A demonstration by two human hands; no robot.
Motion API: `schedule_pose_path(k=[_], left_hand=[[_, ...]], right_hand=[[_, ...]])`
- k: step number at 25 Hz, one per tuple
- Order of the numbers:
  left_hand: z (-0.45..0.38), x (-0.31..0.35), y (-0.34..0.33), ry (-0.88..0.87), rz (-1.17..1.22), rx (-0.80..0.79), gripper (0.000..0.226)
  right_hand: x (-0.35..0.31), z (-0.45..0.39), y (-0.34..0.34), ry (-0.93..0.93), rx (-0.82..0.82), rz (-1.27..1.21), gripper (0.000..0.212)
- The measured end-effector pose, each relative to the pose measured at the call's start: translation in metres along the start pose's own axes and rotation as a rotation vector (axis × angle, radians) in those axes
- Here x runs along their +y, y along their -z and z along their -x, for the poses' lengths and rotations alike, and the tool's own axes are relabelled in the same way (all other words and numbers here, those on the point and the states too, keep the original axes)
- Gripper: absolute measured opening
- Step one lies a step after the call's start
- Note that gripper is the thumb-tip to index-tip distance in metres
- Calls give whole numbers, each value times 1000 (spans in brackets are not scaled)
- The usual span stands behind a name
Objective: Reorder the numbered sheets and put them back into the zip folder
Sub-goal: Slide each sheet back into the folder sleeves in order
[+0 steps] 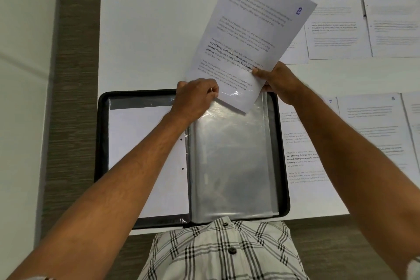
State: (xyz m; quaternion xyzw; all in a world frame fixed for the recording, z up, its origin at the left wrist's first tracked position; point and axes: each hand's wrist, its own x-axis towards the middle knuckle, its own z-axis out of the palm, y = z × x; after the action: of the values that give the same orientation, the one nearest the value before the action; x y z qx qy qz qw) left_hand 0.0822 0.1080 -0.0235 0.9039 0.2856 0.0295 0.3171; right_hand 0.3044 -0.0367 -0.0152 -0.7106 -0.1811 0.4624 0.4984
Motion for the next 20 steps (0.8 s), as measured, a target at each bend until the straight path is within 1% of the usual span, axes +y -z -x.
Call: schedule_pose_path(k=[2, 4, 8, 11, 15, 20], left_hand=[[-2, 1, -1, 0, 4, 1, 5], [-4, 1, -2, 6, 1, 2, 5], [-6, -3, -2, 28, -49, -12, 9], [-5, -11, 2, 26, -183, -19, 16], [-4, -21, 9, 56, -292, -94, 24], [-2, -28, 16, 126, -268, -164, 29]], right_hand=[[-2, -3, 7, -21, -36, 44, 44], [-3, -6, 11, -34, -73, 87, 47], [-8, -12, 16, -54, -141, 155, 44], [-8, -18, 19, -83, -163, 169, 40], [-9, -24, 20, -95, -207, 202, 43], [-10, -26, 21, -98, -220, 178, 42]])
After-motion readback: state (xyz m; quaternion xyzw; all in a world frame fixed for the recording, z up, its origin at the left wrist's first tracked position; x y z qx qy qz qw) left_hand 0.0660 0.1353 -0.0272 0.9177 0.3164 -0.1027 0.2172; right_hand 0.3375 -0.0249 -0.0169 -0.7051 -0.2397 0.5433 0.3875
